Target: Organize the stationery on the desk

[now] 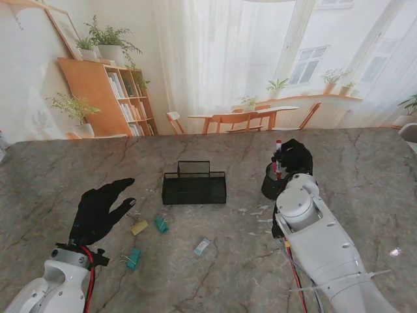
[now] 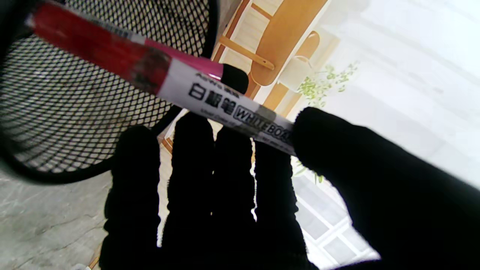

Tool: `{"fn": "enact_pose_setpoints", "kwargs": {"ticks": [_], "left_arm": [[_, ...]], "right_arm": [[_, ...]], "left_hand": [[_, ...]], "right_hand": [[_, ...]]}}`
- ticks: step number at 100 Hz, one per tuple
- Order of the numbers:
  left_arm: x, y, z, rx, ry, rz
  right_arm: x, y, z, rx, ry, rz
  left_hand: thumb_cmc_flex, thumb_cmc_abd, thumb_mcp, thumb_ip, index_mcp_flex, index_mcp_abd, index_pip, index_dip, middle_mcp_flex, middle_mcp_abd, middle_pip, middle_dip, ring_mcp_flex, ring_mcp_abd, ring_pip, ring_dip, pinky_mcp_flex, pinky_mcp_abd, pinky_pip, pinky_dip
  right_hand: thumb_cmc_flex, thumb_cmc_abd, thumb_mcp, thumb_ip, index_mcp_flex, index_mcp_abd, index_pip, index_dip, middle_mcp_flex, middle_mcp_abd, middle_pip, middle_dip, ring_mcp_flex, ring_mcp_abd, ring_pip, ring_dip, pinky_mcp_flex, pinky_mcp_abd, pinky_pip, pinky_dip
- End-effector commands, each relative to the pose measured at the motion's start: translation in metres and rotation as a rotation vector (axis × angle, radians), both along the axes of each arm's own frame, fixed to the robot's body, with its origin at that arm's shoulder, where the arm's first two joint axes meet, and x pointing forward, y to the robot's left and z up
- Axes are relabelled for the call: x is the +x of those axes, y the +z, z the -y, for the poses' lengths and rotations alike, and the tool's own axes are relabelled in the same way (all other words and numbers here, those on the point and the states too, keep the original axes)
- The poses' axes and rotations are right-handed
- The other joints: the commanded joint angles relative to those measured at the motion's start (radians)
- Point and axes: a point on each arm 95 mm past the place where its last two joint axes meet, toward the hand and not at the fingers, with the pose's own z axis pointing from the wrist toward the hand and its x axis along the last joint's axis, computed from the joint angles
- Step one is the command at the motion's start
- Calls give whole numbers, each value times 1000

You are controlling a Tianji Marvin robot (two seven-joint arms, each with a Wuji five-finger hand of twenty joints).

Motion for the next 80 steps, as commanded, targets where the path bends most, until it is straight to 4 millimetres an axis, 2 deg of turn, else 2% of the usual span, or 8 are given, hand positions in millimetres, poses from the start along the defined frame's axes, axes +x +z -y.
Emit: {"fn": "enact_pose_setpoints", "kwargs": {"ticks": [1, 52, 80], "left_arm": [[-2, -2, 1, -7, -1, -7], [-2, -2, 1, -9, -1, -4], [-3, -1, 1, -24, 2, 7]], "right_arm": [[-4, -11, 2, -4, 10, -40], [-7, -1, -4, -1, 83, -35], [-8, 2, -5, -32, 137, -49]], "left_hand": [[12, 50, -3, -89, 3, 7, 10, 11, 10, 8, 4, 15, 10, -1, 10, 9, -4, 12, 14, 25], [14, 58, -3, -90, 5, 5, 11, 11, 16, 8, 6, 16, 17, -1, 14, 11, -1, 11, 17, 25], [22, 89, -3, -92, 9, 8, 12, 11, 24, 12, 8, 17, 24, 1, 17, 13, 0, 14, 19, 25]], "right_hand": [[133, 43, 149, 38, 96, -154, 70, 38, 18, -5, -4, 14, -12, -5, -2, 15, -6, 77, -18, 14], [149, 64, 65, 24, 73, -167, 13, 1, -13, 10, -55, 8, -44, -4, -31, 21, -34, 69, -31, 1], [160, 27, 54, 17, -66, -205, -78, 2, -166, 18, -140, 43, -129, -9, -33, 67, -114, 69, -33, 18]]}}
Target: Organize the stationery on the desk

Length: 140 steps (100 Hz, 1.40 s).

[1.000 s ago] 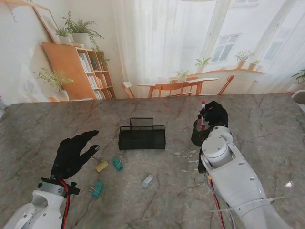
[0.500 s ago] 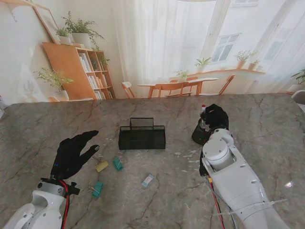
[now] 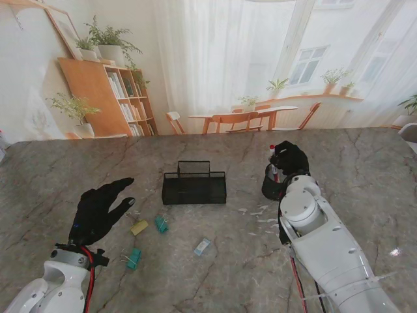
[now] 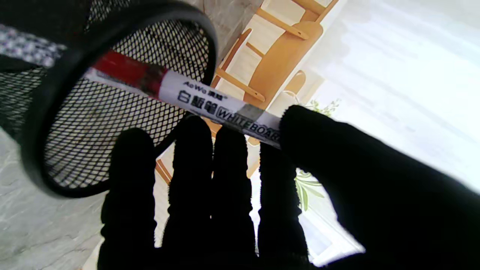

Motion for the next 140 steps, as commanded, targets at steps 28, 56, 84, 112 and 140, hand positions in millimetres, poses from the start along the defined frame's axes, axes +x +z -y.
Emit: {"fn": "enact_pose_setpoints", "kwargs": {"ticks": [28, 56, 84, 112, 140], "left_arm": [[-3, -1, 2, -17, -2, 6], [-3, 0, 1, -24, -2, 15], [-3, 0, 1, -25, -4, 13], [-3, 0, 2, -22, -8, 14], [-3, 0, 2, -16, -15, 19]], "right_arm": [[-4, 8, -2, 2, 66, -8], [-6, 10, -2, -5, 97, -18], [-11, 20, -2, 11, 144, 7], [-24, 45, 2, -37, 259, 69], [-46, 73, 12, -210, 449, 168]], "left_hand": [[40, 90, -5, -94, 12, 10, 12, 11, 16, 10, 0, 18, 27, 4, 18, 15, 2, 14, 21, 27], [50, 99, -8, -95, 16, 15, 13, 11, 21, 12, 2, 19, 32, 2, 20, 16, 4, 14, 27, 27], [54, 96, -9, -96, 16, 17, 13, 11, 22, 10, 2, 20, 33, 0, 21, 18, 5, 14, 33, 28], [49, 91, -10, -95, 13, 15, 12, 11, 18, 10, 1, 20, 32, 0, 21, 19, 3, 14, 34, 27], [26, 65, -12, -93, 7, 14, 11, 11, 4, 8, -4, 17, 22, -3, 15, 16, -2, 16, 31, 25]], "right_hand": [[21, 212, -71, 202, -121, -86, -191, 9, -207, 6, -129, 6, -123, -26, -17, 79, -108, 35, -35, 78], [14, 305, -170, 342, -137, -52, -362, 15, -311, 15, -233, -117, -203, -27, -64, 103, -192, 55, -75, 103], [-12, 306, -250, 293, -205, -40, -608, -93, -413, 7, -454, -239, -335, -2, -239, 62, -329, 62, -170, 103], [-68, 345, -515, 69, -297, 3, -789, -187, -510, 1, -672, -354, -458, 19, -602, -105, -454, 13, -337, 67], [-240, 427, -693, 21, -432, 13, -924, -264, -622, -7, -795, -488, -602, -1, -980, -291, -588, -111, -612, -129]]}}
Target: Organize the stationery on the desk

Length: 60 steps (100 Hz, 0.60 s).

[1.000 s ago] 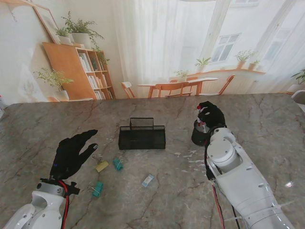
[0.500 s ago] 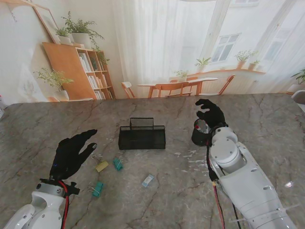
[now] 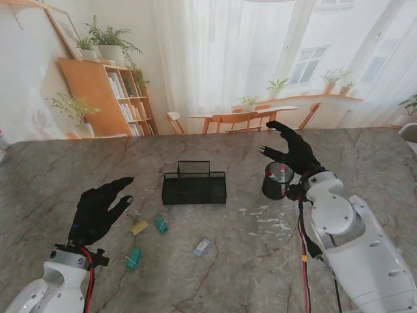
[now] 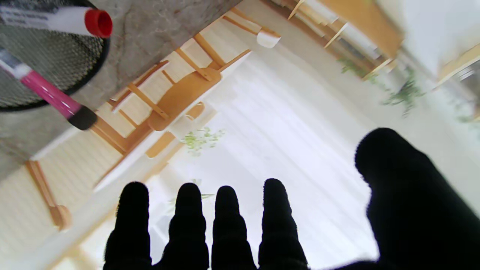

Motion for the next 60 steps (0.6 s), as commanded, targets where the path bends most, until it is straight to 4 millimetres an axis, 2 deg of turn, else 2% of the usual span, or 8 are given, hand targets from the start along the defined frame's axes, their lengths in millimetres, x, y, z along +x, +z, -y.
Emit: {"fn": "enact_pose_setpoints", "kwargs": {"ticks": [1, 15, 32, 50, 60], "left_arm": [[-2, -1, 1, -1, -6, -1], [-2, -1, 2, 15, -15, -1], [-4, 1, 5, 36, -29, 13], [-6, 6, 10, 58, -55, 43], [-7, 8, 14, 67, -74, 55]], "right_arm": [[-7, 9, 2, -32, 35, 29], [-26, 24, -7, -76, 134, 112], [-54, 31, -29, -89, 198, 229], [-77, 20, -53, -114, 215, 309], [-87, 6, -64, -111, 233, 285]], "left_hand": [[-13, 23, -12, -96, 6, 13, 11, 11, -8, -3, -7, 16, 8, -4, 1, -3, -12, 15, 10, 25], [-31, -10, -11, -92, -8, 12, 5, 9, -23, -7, -11, 13, -12, -7, -10, -9, -17, 13, 2, 22], [-47, -43, -6, -87, -29, 16, -1, 9, -42, -10, -15, 9, -36, -13, -22, -19, -21, 12, -7, 19], [-53, -65, -2, -85, -33, 18, -1, 11, -46, -11, -14, 8, -40, -18, -22, -23, -16, 12, -4, 22], [-54, -74, 0, -84, -32, 19, 0, 12, -46, -12, -12, 8, -41, -20, -21, -24, -14, 11, 0, 23]], "right_hand": [[-69, 31, -35, -48, -43, -11, -34, -23, -36, -20, -45, -34, -44, -26, -59, -29, -37, -62, -58, -50], [-115, 64, -41, -56, -44, -5, -39, -23, -29, -12, -45, -55, -50, -23, -91, -42, -46, -77, -91, -76], [-110, 79, -44, -56, 11, 3, -20, -19, 37, 7, -19, -56, -8, -9, -92, -39, 0, -45, -92, -79], [-86, 67, -45, -54, 130, 10, 29, -10, 172, 29, 25, -41, 94, 16, -67, -23, 88, 27, -56, -54], [-65, 55, -46, -53, 180, -1, 57, -6, 223, 22, 32, -32, 145, 16, -52, -9, 113, 35, -27, -32]]}}
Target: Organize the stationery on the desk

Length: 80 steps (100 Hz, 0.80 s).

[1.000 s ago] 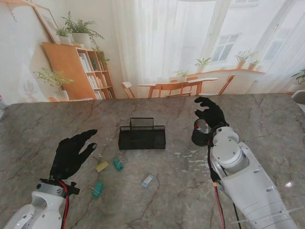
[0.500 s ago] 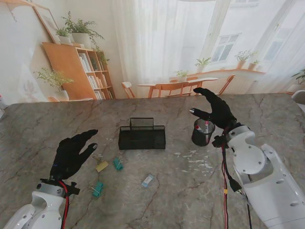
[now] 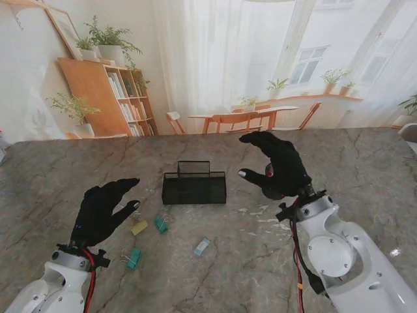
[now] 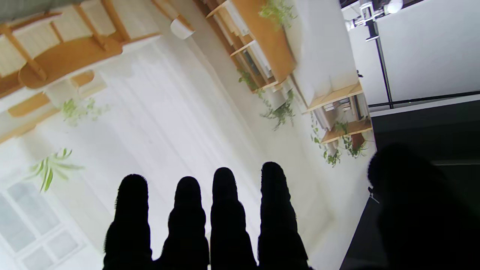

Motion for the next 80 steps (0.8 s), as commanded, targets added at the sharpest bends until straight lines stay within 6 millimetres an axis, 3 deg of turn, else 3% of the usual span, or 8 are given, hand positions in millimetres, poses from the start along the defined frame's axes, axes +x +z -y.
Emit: {"fn": "enact_pose_setpoints", "kwargs": {"ticks": [1, 26, 47, 55, 65, 80], "left_arm": [[-3, 3, 6, -6, -24, 8], [0, 8, 23, 40, -101, 15], [10, 6, 45, 181, -205, -40], [13, 1, 53, 262, -254, -76], [15, -7, 65, 384, -315, -119], [15, -19, 87, 518, -383, -160]], "right_arm": [[-9, -16, -11, 0, 29, -59], [-18, -53, -18, -55, -14, -166], [-17, -67, -12, -86, -40, -205], [-18, -67, -9, -73, -55, -202], [-19, -67, -5, -54, -75, -193], [-21, -67, -1, -45, -89, -185]], "left_hand": [[-20, -20, 3, -85, -31, 18, 1, 12, -24, -10, -8, 8, -23, -19, -20, -6, -14, 12, 0, 23], [-7, -42, 6, -83, -28, 19, 3, 16, -21, -16, -6, 10, -18, -23, -16, -6, -5, 10, 12, 26], [5, -77, 7, -82, -15, 36, 11, 26, -1, -9, 5, 22, 11, -26, 10, 12, 37, -13, 103, 52], [10, -93, 7, -82, -4, 61, 17, 31, 18, 5, 15, 31, 33, -22, 34, 32, 71, -34, 158, 62], [5, -106, 6, -83, 36, 98, 36, 47, 44, 20, 33, 59, 65, -22, 78, 75, 135, -17, 260, 63], [-17, -118, 9, -80, 69, 170, 64, 84, 71, 41, 81, 134, 84, -20, 151, 140, 211, -34, 367, 20]], "right_hand": [[15, -6, -23, -41, 25, -10, 20, -5, 33, -5, 9, 10, 46, 4, 13, 22, 18, 20, 30, 26], [49, -23, -16, -37, 110, -28, 73, 12, 117, -21, 33, 31, 122, -6, 45, 44, 60, 34, 72, 56], [66, -17, -22, -35, 120, -24, 89, 21, 135, -17, 39, 46, 138, -1, 60, 62, 62, 31, 93, 74], [73, -13, -25, -34, 118, -23, 90, 23, 134, -18, 38, 50, 140, 1, 63, 68, 58, 26, 98, 79], [80, -11, -30, -33, 124, -21, 94, 25, 140, -15, 41, 56, 143, 2, 67, 75, 59, 26, 104, 85], [87, -6, -34, -31, 124, -20, 95, 26, 145, -15, 42, 62, 148, 4, 72, 83, 58, 27, 109, 90]]}}
